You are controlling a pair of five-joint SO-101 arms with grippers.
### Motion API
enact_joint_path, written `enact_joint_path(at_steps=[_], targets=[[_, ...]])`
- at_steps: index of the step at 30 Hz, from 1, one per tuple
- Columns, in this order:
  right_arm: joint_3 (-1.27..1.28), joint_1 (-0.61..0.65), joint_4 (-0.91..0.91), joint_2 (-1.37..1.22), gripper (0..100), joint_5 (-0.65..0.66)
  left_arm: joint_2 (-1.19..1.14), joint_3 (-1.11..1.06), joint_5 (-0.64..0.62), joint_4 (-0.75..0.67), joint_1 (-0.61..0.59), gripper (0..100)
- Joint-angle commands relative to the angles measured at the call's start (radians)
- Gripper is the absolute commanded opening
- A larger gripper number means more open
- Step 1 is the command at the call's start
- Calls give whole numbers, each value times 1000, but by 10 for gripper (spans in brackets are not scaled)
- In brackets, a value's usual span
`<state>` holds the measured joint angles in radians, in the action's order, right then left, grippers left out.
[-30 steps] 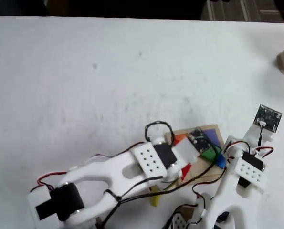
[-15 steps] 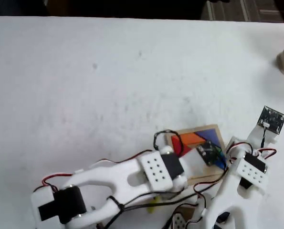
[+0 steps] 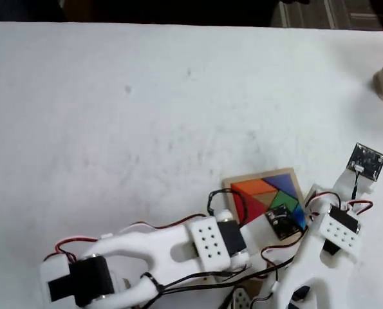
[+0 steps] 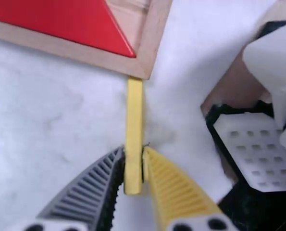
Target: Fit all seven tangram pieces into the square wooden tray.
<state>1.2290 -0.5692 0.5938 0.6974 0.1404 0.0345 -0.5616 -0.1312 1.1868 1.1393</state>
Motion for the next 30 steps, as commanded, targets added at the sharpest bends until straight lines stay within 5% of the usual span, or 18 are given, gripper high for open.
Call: enact_joint_path(at_steps=[1, 10, 14, 20, 30], targets=[[-12, -7, -19, 21, 16, -8, -10, -15, -2, -11, 8, 23], [-28, -13, -12, 21, 16, 0, -1, 97, -9, 54, -222, 22], [-103, -127, -10, 16, 17, 15, -1, 170, -34, 57, -283, 22], [-175, -268, -12, 10, 16, 175, -2, 269, -80, 52, -302, 22], [28, -280, -124, 10, 16, 368, 1, 295, -75, 68, -461, 22]])
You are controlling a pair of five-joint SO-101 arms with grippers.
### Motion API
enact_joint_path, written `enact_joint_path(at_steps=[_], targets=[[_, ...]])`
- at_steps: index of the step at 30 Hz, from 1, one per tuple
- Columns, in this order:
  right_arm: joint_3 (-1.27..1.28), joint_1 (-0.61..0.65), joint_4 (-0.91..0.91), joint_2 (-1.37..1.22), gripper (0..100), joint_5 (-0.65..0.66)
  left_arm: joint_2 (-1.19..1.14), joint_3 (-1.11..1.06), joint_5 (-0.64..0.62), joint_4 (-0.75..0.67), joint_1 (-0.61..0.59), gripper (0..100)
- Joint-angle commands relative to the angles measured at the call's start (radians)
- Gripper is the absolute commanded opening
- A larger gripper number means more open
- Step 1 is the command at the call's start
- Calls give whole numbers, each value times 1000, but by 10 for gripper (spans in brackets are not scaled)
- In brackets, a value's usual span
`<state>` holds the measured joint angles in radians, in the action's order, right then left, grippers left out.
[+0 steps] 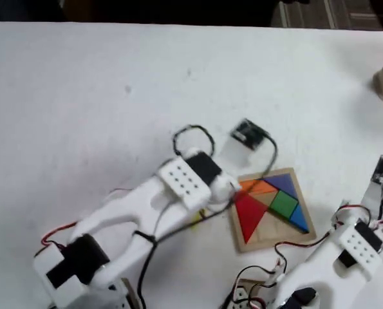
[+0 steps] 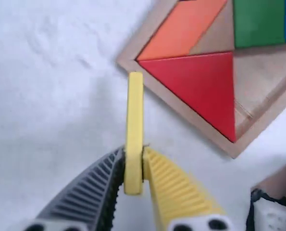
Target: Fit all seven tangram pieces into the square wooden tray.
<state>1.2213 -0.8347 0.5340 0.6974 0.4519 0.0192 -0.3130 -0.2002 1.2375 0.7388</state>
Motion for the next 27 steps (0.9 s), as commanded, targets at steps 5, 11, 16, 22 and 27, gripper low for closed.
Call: enact_joint_path(at_steps=[5, 11, 16, 22, 27], targets=[[89, -22, -85, 10, 16, 127, 61, 46, 29, 89, -128, 22], [84, -21, 96, 21, 16, 318, 277, -18, 147, 173, -255, 22], [84, -21, 183, 21, 16, 450, 486, -207, 192, 91, -443, 22], [84, 1, 323, 21, 16, 509, 567, -384, 190, -11, -743, 22], [77, 107, 348, 21, 16, 427, 561, -511, 189, -187, -923, 22]])
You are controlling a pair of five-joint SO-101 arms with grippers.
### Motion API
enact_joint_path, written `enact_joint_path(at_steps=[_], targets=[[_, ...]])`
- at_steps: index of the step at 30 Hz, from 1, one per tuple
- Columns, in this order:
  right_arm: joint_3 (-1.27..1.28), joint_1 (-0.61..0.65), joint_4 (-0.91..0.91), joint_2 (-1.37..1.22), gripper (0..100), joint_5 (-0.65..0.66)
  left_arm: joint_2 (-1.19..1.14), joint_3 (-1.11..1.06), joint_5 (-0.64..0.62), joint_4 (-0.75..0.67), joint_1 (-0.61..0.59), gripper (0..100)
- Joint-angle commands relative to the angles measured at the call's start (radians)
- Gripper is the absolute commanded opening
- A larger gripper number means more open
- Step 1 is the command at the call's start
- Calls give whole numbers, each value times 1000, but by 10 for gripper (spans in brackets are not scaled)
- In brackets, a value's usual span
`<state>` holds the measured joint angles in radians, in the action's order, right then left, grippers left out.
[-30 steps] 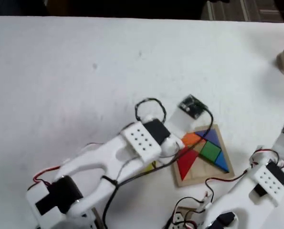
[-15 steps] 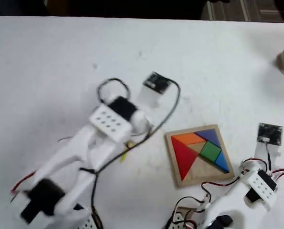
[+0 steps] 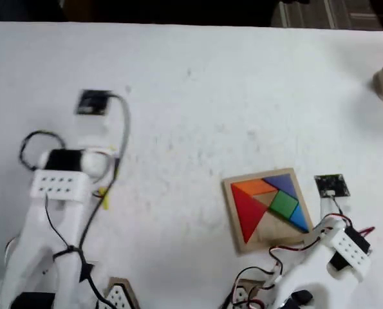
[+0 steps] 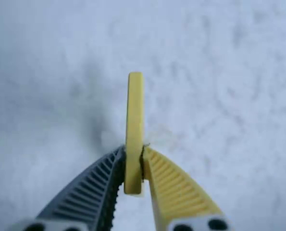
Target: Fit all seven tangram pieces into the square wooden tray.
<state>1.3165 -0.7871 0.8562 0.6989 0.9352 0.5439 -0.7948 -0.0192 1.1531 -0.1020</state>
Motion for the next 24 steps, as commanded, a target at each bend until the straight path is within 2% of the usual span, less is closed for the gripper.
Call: enact_joint_path(at_steps=[1, 6, 9, 11, 17, 20, 24], targets=[[-32, 74, 31, 19, 16, -87, 38, -44, 6, -127, -104, 22], [-78, 200, 165, 19, 16, -130, 36, -64, -21, -167, -168, 22], [-81, 354, 254, 19, 16, -149, 33, -64, -60, -167, -174, 22], [-81, 461, 266, 19, 16, -241, 33, -66, -61, -167, -174, 22], [-107, 745, 185, 19, 16, -514, 36, -98, -63, -193, -170, 22], [-120, 823, 111, 12, 16, -562, 33, -101, -63, -201, -170, 22], [-163, 837, 56, 10, 16, -566, 33, -101, -64, -203, -168, 22]])
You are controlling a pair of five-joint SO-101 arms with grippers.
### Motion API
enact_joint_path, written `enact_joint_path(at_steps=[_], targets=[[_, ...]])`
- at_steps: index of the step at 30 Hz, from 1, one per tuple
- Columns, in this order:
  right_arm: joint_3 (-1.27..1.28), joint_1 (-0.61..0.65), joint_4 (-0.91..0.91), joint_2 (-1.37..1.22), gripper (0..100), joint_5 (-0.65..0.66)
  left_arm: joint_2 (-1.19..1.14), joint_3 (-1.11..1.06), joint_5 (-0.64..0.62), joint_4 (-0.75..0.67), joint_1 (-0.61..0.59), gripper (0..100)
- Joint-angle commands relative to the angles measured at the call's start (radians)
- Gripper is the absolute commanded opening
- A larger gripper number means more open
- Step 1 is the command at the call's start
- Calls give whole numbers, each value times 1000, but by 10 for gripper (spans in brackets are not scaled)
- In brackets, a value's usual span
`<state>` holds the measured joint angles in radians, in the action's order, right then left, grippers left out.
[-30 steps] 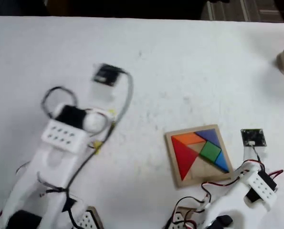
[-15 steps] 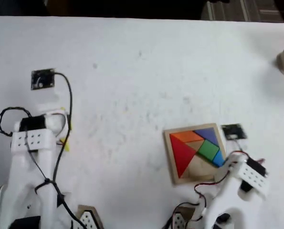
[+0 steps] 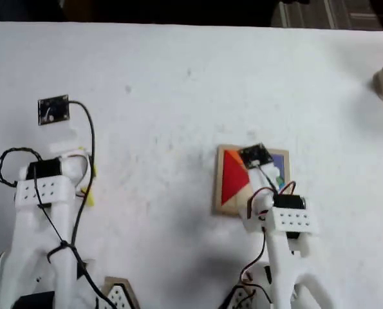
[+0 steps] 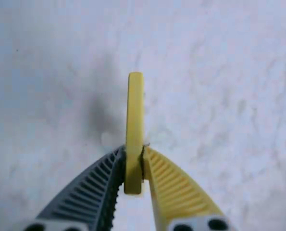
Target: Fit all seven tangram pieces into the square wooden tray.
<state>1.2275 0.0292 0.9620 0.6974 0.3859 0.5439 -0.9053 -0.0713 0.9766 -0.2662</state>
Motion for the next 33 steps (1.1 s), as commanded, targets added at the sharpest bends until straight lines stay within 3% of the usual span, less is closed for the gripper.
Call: enact_joint_path(at_steps=[1, 9, 12, 15, 19, 23, 28, 33], targets=[[-89, 22, -59, 12, 16, -18, 33, 9, -12, -26, -4, 22], [-247, 91, 33, 21, 16, -64, 36, 12, -158, -28, -2, 22], [-336, -39, 171, 44, 16, -71, 39, 18, -198, -31, 65, 23], [-374, -237, 254, 93, 16, 11, 39, 41, -235, -43, 179, 23], [-341, -458, 257, 143, 16, 132, 41, 89, -261, -51, 384, 22], [-262, -599, 168, 159, 16, 218, 41, 104, -295, -112, 648, 22], [-157, -685, 51, 157, 16, 270, 30, 147, -440, -313, 855, 22], [-94, -727, -7, 157, 16, 295, 30, 140, -692, -680, 897, 22]])
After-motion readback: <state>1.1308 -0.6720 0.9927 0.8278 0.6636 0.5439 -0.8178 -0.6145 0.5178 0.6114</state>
